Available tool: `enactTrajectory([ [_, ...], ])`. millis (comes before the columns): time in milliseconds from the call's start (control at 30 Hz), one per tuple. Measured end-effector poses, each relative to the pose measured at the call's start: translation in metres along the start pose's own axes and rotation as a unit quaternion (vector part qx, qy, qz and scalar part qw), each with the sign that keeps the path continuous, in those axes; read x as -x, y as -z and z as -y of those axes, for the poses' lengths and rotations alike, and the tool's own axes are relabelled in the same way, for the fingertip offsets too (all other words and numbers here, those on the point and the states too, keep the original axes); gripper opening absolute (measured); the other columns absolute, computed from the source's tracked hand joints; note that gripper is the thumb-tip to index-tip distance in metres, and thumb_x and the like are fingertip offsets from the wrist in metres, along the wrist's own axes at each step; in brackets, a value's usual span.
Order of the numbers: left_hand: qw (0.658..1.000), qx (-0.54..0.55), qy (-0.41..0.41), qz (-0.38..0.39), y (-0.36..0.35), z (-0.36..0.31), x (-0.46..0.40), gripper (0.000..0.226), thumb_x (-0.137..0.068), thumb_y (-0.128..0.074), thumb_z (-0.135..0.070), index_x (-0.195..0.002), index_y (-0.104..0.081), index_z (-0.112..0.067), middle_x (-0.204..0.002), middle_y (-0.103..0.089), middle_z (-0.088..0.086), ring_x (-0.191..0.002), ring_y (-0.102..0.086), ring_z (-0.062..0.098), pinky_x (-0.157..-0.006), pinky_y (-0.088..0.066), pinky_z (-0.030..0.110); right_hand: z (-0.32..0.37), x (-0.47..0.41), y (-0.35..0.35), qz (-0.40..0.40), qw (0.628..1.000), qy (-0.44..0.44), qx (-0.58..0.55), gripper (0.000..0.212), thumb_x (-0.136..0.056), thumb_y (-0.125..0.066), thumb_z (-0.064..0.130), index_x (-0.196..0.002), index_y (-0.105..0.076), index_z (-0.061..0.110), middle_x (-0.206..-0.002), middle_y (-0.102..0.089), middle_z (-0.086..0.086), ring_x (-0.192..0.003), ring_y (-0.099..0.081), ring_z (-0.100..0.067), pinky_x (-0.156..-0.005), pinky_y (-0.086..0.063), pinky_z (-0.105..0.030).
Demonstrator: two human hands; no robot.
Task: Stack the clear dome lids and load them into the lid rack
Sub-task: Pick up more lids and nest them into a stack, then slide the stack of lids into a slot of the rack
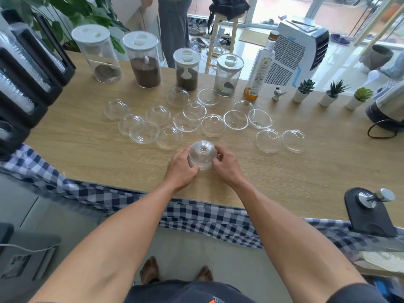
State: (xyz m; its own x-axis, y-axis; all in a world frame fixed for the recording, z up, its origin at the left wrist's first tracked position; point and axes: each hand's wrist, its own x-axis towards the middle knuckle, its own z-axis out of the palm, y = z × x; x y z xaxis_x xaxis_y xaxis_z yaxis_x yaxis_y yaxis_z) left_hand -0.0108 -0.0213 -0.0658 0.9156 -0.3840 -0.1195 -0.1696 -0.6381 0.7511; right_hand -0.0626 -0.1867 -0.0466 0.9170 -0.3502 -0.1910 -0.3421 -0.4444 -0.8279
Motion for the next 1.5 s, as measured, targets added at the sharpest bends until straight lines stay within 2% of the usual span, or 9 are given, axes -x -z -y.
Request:
enactTrajectory([
  [200,0.984,0.159,0.066,-0.047,-0.010,-0.015,0.000,0.070,-0.081,-0.068,0.003,-0.145,-0.049,-0.019,-0.120,-0.061,-0.009,-0.112,-0.059,0.012,-0.094,-0.048,0.022,0.003,-0.006,-0.014,0.004,0.974,-0.093,-0.208,0.053,-0.089,-0.061,-0.012,-0.136,-0.059,0.014,-0.119,-0.070,-0.005,-0.111,-0.068,-0.018,-0.087,-0.057,-0.026],
  [300,0.957,0.264,0.101,-0.069,-0.009,-0.019,-0.002,0.066,-0.083,-0.063,0.009,-0.143,-0.052,-0.015,-0.123,-0.064,-0.005,-0.115,-0.061,0.012,-0.098,-0.049,0.023,0.007,-0.006,-0.013,-0.001,0.959,-0.097,-0.265,0.051,-0.089,-0.059,-0.016,-0.128,-0.062,0.015,-0.121,-0.069,-0.007,-0.107,-0.069,-0.019,-0.080,-0.057,-0.024],
  [467,0.901,0.394,0.143,-0.116,0.008,-0.022,-0.008,0.036,-0.092,-0.059,-0.003,-0.120,-0.069,-0.023,-0.112,-0.075,-0.006,-0.096,-0.067,0.014,-0.083,-0.056,0.033,0.015,-0.017,-0.006,0.007,0.945,-0.086,-0.314,0.055,-0.081,-0.065,-0.010,-0.132,-0.064,0.013,-0.122,-0.070,-0.015,-0.095,-0.072,-0.020,-0.074,-0.057,-0.026],
  [600,0.893,0.415,0.118,-0.131,0.042,-0.032,-0.012,0.029,-0.093,-0.067,-0.003,-0.120,-0.069,-0.014,-0.111,-0.074,0.004,-0.098,-0.072,0.019,-0.071,-0.061,0.028,0.042,-0.027,-0.001,0.020,0.945,-0.059,-0.321,0.066,-0.076,-0.063,-0.005,-0.140,-0.060,0.010,-0.106,-0.072,-0.013,-0.093,-0.070,-0.021,-0.086,-0.059,-0.036],
  [700,0.888,0.423,0.105,-0.146,0.073,-0.040,-0.010,0.035,-0.092,-0.072,-0.005,-0.127,-0.065,-0.009,-0.107,-0.075,0.004,-0.086,-0.074,0.010,-0.068,-0.060,0.024,0.071,-0.034,-0.004,0.038,0.943,-0.029,-0.330,0.057,-0.085,-0.061,-0.011,-0.138,-0.061,0.011,-0.094,-0.072,-0.006,-0.086,-0.067,-0.018,-0.082,-0.055,-0.032],
  [1000,0.879,0.406,0.087,-0.233,0.195,-0.009,0.021,0.029,-0.086,-0.077,-0.003,-0.112,-0.069,-0.011,-0.106,-0.077,0.009,-0.086,-0.074,0.017,-0.067,-0.060,0.029,0.175,-0.043,-0.071,0.160,0.944,0.077,-0.279,0.055,-0.079,-0.063,-0.006,-0.128,-0.071,0.017,-0.105,-0.077,-0.020,-0.084,-0.074,-0.023,-0.076,-0.061,-0.039],
  [1167,0.882,0.367,0.079,-0.284,0.286,0.033,0.038,0.024,-0.086,-0.076,-0.007,-0.108,-0.073,-0.015,-0.107,-0.077,0.010,-0.097,-0.074,0.024,-0.083,-0.063,0.045,0.254,-0.036,-0.140,0.180,0.937,0.102,-0.281,0.045,-0.086,-0.063,-0.002,-0.124,-0.070,0.021,-0.108,-0.076,-0.014,-0.090,-0.073,-0.021,-0.080,-0.060,-0.037],
  [1300,0.879,0.342,0.084,-0.321,0.365,0.067,0.050,0.016,-0.087,-0.078,-0.011,-0.102,-0.075,-0.017,-0.102,-0.077,0.010,-0.092,-0.074,0.026,-0.081,-0.064,0.045,0.317,-0.033,-0.205,0.206,0.931,0.120,-0.277,0.044,-0.093,-0.063,0.006,-0.135,-0.064,0.019,-0.117,-0.073,-0.009,-0.104,-0.073,-0.023,-0.081,-0.065,-0.040],
  [1500,0.885,0.292,0.098,-0.348,0.481,0.129,0.049,0.014,-0.090,-0.074,-0.012,-0.104,-0.073,-0.010,-0.107,-0.075,0.015,-0.097,-0.074,0.029,-0.080,-0.064,0.047,0.404,-0.023,-0.289,0.162,0.948,0.148,-0.229,0.024,-0.093,-0.061,0.008,-0.114,-0.072,0.010,-0.094,-0.075,-0.008,-0.071,-0.059,-0.016,-0.065,-0.050,-0.035],
])
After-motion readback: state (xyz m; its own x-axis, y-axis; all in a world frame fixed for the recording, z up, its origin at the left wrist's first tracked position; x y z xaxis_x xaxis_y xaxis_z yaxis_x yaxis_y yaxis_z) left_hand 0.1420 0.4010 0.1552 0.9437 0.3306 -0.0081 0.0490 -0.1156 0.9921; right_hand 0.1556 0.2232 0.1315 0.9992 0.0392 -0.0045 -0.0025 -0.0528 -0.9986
